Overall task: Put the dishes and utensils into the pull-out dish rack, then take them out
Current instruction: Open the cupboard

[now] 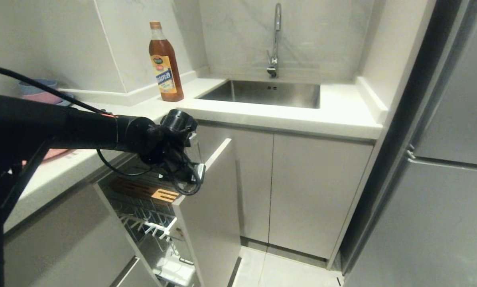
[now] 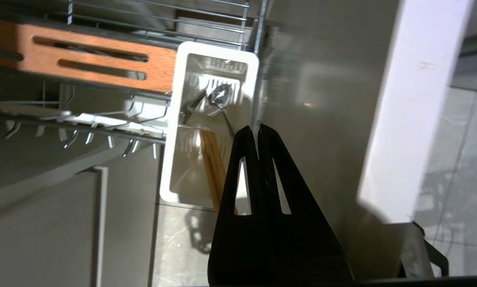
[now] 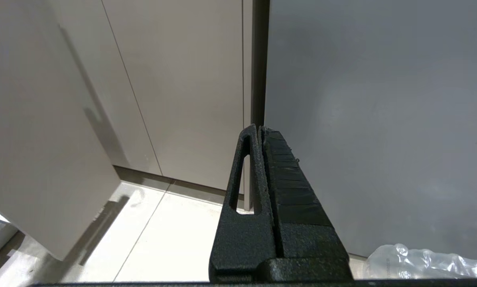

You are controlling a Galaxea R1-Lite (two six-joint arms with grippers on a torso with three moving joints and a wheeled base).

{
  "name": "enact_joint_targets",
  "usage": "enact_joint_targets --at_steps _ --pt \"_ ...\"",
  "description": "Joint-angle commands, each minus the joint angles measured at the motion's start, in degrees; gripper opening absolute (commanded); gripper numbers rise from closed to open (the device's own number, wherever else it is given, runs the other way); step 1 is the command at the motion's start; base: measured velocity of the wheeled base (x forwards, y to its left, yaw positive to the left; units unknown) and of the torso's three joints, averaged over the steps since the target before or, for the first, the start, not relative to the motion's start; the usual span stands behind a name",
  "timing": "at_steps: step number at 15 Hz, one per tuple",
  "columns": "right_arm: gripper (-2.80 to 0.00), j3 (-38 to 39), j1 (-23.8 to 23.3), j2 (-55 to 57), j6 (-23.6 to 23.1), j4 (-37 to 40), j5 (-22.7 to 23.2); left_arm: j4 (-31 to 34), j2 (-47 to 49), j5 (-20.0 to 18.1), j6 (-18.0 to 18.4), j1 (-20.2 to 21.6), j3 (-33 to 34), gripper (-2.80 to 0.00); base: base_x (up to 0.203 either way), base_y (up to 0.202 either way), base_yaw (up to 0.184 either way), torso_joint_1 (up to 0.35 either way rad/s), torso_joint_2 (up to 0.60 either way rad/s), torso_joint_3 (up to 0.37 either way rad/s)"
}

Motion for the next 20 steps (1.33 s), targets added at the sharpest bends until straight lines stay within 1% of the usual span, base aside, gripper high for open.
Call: enact_joint_targets --at_steps 1,7,12,14,16,19,20 --pt "-2.80 0.0 0.0 0.0 0.0 0.0 0.0 0.2 0.1 0.1 -0.3 -2.1 0.1 -2.80 0.000 0.000 0.000 0.000 0.00 0.000" --pt "-2.80 0.0 0.0 0.0 0.0 0.0 0.0 0.2 -0.3 0.2 -3.3 -9.9 0.1 -2.80 0.000 0.000 0.000 0.000 0.00 0.000" --pt "-2.80 0.0 0.0 0.0 0.0 0.0 0.0 0.1 -0.9 0.2 -3.7 -15.0 -0.1 -2.80 0.000 0.000 0.000 0.000 0.00 0.000" --pt "-2.80 0.0 0.0 0.0 0.0 0.0 0.0 0.1 -0.9 0.3 -3.8 -16.0 -0.1 -2.80 0.000 0.000 0.000 0.000 0.00 0.000" --pt "-2.80 0.0 0.0 0.0 0.0 0.0 0.0 0.1 -0.9 2.3 -4.1 -16.0 -0.1 -2.80 0.000 0.000 0.000 0.000 0.00 0.000" --pt "-2.80 0.0 0.0 0.0 0.0 0.0 0.0 0.1 -1.1 7.4 -6.8 -15.5 0.0 -2.80 0.000 0.000 0.000 0.000 0.00 0.000" --pt "-2.80 0.0 0.0 0.0 0.0 0.0 0.0 0.2 -1.7 9.3 -8.5 -15.2 0.0 -2.80 0.000 0.000 0.000 0.000 0.00 0.000"
